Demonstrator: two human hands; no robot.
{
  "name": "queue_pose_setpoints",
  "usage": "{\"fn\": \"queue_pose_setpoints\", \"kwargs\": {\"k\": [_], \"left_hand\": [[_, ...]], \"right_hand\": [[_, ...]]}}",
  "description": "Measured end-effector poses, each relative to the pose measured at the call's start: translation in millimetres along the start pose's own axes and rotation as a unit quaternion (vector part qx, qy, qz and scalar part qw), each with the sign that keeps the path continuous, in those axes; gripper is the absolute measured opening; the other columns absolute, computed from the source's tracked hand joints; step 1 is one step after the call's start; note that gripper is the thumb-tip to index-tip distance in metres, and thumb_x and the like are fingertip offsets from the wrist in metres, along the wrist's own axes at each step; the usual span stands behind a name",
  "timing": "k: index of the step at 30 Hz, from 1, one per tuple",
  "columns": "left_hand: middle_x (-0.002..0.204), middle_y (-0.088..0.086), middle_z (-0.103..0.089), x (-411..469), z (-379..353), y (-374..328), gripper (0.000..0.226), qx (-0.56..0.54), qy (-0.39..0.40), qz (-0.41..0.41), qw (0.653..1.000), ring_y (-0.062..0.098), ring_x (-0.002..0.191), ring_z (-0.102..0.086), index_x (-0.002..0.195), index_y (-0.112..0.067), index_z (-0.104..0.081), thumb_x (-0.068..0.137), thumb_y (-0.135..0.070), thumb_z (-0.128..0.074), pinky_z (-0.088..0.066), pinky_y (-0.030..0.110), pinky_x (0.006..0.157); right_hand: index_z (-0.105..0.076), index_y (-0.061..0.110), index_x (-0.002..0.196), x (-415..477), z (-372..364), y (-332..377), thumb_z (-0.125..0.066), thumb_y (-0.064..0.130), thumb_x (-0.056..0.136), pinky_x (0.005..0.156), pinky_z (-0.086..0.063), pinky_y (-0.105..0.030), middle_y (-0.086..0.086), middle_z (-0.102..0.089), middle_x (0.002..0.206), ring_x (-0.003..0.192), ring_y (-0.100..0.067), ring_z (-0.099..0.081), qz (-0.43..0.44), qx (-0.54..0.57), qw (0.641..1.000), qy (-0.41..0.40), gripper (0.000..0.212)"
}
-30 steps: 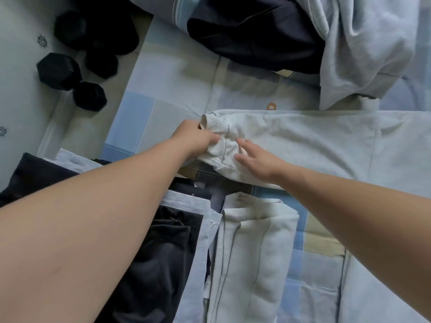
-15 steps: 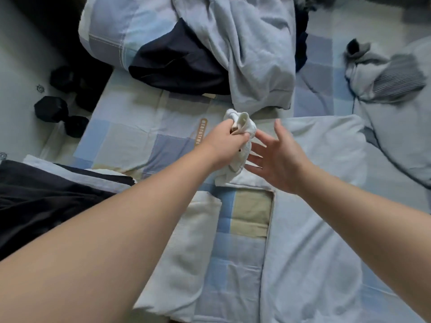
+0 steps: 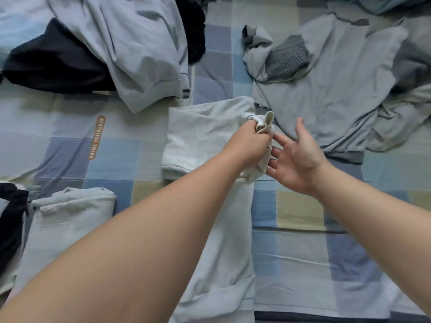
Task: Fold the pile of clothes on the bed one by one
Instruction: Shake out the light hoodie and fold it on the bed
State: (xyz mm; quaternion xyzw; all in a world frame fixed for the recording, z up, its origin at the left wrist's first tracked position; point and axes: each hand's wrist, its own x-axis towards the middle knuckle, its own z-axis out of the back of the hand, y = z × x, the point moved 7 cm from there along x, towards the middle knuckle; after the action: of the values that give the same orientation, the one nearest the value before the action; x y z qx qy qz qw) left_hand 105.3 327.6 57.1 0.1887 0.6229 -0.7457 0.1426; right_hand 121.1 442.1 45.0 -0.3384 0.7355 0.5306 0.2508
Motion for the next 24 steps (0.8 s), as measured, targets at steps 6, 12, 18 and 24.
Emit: {"fn": "queue_pose_setpoints", "kwargs": {"k": [6,12,18,24], "left_hand": [[0.087,0.002,-0.062,20,-63,-20,0.002,-0.043,0.037,0.002,0.998,0.026,0.091,-0.062,0.097,-0.021,-0.056,0.097,-0.021,-0.058,-0.051,0.048,0.093],[0.096,0.006,-0.065,23,-27,9,0.007,-0.076,0.003,0.049,0.996,0.026,0.093,-0.063,0.103,-0.016,-0.061,0.101,-0.014,-0.054,-0.052,0.049,0.094],[0.104,0.005,-0.071,38,85,82,0.037,0.058,-0.132,0.115,0.983,0.029,0.102,-0.067,0.107,-0.014,-0.067,0.08,-0.039,-0.058,-0.052,0.044,0.096],[0.155,0.005,-0.036,41,138,133,0.05,0.338,-0.265,0.152,0.89,0.032,0.144,-0.029,0.144,-0.024,-0.037,0.098,-0.036,-0.055,-0.027,0.044,0.114]], "right_hand": [[-0.056,0.025,0.14,-8,61,27,-0.02,0.076,0.095,0.095,-0.053,-0.039,-0.004,-0.071,0.124,0.111,-0.022,-0.07,0.031,0.008,0.999,-0.037,0.078],[-0.058,0.029,0.138,18,49,7,-0.022,0.072,0.098,0.106,-0.046,-0.045,-0.002,-0.066,0.132,0.12,-0.021,-0.063,0.022,-0.053,0.998,-0.02,0.069],[-0.047,0.023,0.148,65,4,-12,-0.039,0.043,0.106,0.117,-0.025,-0.027,0.002,-0.043,0.155,0.144,-0.011,-0.036,0.13,-0.367,0.921,-0.026,0.047],[-0.013,0.041,0.158,124,-13,-49,-0.044,0.043,0.101,0.124,0.0,-0.047,0.006,0.008,0.168,0.154,-0.023,0.012,0.163,-0.7,0.692,-0.06,0.065]]}}
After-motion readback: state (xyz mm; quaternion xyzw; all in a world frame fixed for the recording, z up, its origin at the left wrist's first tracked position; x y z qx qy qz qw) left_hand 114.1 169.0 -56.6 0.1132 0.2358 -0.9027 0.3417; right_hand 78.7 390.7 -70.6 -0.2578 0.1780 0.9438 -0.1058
